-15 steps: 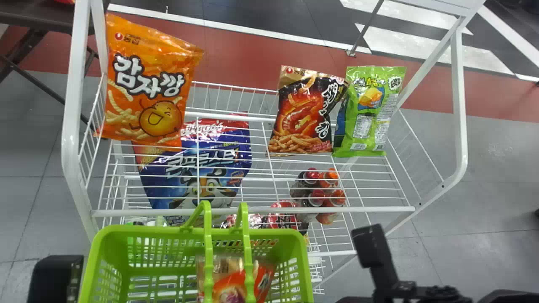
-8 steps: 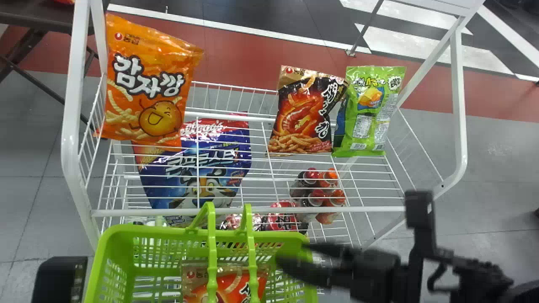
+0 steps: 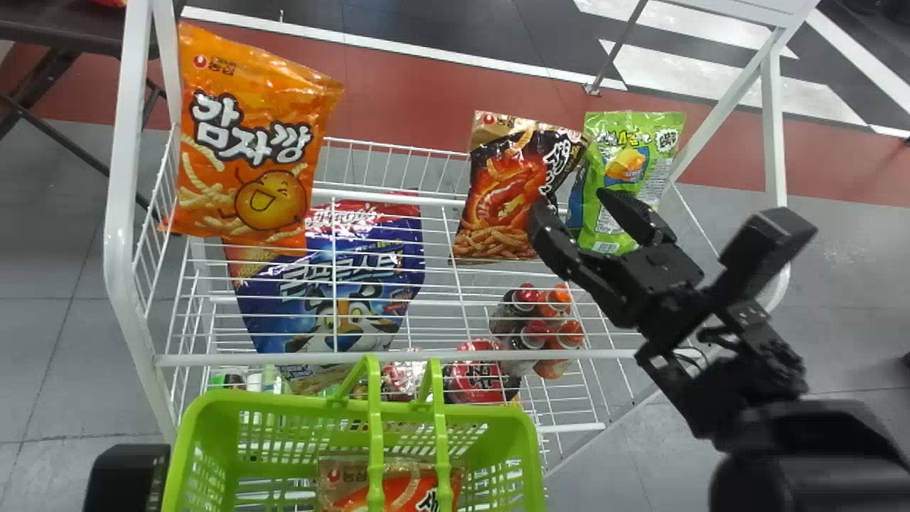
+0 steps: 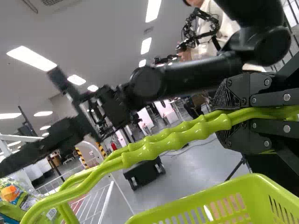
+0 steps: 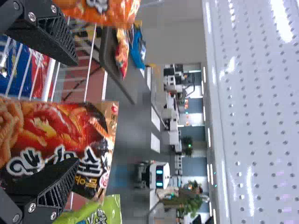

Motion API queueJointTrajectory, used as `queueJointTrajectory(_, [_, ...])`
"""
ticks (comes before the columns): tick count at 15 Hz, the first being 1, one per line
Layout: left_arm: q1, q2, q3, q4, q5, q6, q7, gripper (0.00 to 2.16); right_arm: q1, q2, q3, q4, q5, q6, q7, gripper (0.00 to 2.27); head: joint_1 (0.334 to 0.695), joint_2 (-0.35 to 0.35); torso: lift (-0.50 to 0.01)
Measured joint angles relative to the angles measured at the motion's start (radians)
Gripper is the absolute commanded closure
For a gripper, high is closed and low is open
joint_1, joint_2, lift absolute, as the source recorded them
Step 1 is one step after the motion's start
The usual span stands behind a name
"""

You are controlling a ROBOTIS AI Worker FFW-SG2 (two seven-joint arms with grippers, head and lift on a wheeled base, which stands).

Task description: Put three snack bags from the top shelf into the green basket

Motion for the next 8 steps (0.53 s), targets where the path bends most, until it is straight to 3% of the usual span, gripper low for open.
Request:
queueJointTrajectory(4, [-0.007,0.002,-0.008,0.004,-0.007,0.006,0.003,1.51,-0.111,-0.003,0.067,0.165,0.077,-0.041,-0.095,0.10,0.695,-0.350,-0.045])
queueJointTrajectory(7, [-0.022,0.005,-0.008,0.014,-0.004,0.016,0.004,1.51,-0.170,-0.006,0.087,0.265,0.099,-0.046,-0.097,0.16,0.695,-0.350,-0.045])
queueJointTrajectory(8, [-0.032,0.006,-0.008,0.021,-0.002,0.022,0.005,1.51,-0.188,-0.009,0.090,0.293,0.102,-0.041,-0.090,0.27,0.695,-0.350,-0.045])
